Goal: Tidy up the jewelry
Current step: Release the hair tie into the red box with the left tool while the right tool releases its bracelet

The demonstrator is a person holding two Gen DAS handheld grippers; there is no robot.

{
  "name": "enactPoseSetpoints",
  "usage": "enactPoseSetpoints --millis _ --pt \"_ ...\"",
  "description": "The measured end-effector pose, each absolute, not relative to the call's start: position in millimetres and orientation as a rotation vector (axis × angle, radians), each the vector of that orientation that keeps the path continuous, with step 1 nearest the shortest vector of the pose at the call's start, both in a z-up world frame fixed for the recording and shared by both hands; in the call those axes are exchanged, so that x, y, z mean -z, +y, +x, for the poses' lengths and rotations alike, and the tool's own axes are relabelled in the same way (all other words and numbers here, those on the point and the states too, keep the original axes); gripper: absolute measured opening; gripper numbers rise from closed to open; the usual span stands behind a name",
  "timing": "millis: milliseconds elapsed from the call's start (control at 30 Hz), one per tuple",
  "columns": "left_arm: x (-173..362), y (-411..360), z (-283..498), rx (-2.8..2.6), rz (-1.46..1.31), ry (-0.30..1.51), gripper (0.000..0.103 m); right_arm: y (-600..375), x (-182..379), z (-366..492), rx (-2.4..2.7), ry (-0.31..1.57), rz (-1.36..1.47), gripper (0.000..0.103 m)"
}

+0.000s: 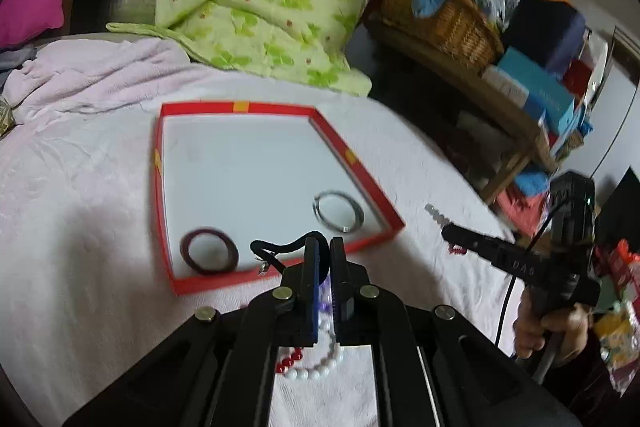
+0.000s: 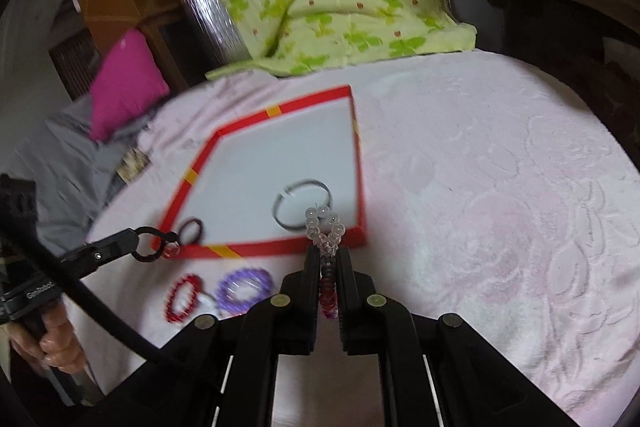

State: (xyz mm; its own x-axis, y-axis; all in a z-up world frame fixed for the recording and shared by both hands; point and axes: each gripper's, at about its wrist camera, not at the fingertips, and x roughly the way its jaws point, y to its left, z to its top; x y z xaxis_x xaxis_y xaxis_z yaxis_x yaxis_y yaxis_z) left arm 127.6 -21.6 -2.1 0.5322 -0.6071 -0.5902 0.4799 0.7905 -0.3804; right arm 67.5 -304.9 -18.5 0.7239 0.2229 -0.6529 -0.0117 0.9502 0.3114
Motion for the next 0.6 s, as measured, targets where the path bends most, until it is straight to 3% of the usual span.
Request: enactPoseSetpoints --millis 300,600 --pt "-13 -30 181 0.586 -0.229 0.641 0.005 -276 8 127 -0.131 0.712 0.294 0.008" --pt "37 -38 241 0.458 -0.22 0.803 0.005 -256 44 215 -0.145 0.855 0.356 0.008"
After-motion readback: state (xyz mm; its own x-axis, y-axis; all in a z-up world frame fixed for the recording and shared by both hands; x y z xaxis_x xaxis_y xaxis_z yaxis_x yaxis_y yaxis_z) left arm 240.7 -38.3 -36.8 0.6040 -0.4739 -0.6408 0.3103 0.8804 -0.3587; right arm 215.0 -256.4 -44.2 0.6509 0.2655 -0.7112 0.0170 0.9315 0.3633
